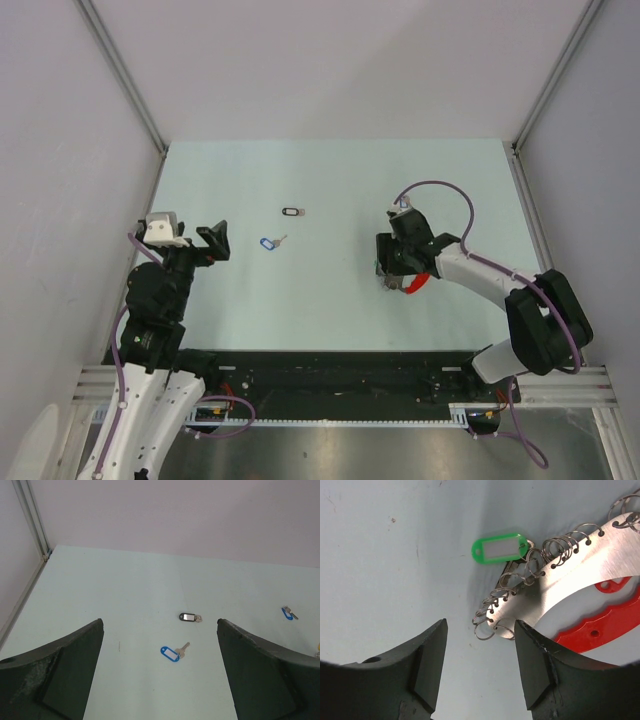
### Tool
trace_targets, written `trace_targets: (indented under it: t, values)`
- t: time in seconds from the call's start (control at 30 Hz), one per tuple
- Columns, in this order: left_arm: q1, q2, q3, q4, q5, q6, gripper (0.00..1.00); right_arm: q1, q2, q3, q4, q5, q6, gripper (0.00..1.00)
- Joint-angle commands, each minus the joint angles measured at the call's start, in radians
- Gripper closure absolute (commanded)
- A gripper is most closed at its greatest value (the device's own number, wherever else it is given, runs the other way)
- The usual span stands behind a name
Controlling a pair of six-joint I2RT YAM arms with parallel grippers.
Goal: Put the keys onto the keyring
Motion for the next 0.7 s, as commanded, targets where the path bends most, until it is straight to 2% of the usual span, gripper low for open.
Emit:
trace_targets:
  t: [0.0, 0.1, 0.4, 0.57, 0.67]
  values:
    - [-0.005, 0.010, 0.023, 0.017, 0.009, 0.011, 0.00, 0.011, 0.002, -0.003, 0.011, 0.011, -0.051, 0.39]
    - [-0.005, 0.018, 0.022, 0.017, 0.017, 0.013, 0.00, 0.023, 0.011, -0.001, 0.048, 0.017, -0.051, 0.41]
    - [-0.003, 0.050, 0.022, 0.014, 0.029, 0.016, 0.00, 0.080, 0.078, -0.003, 0.102, 0.140, 0.004, 0.59]
    - [-0.003, 0.069, 0.025, 0.013, 0.043, 0.019, 0.00, 0.147, 0.106, -0.003, 0.070, 0.157, 0.033, 0.59]
    - [-0.003, 0.081, 0.026, 0.010, 0.046, 0.019, 0.00, 0.207, 0.109, -0.003, 0.078, 0.117, 0.044, 0.63]
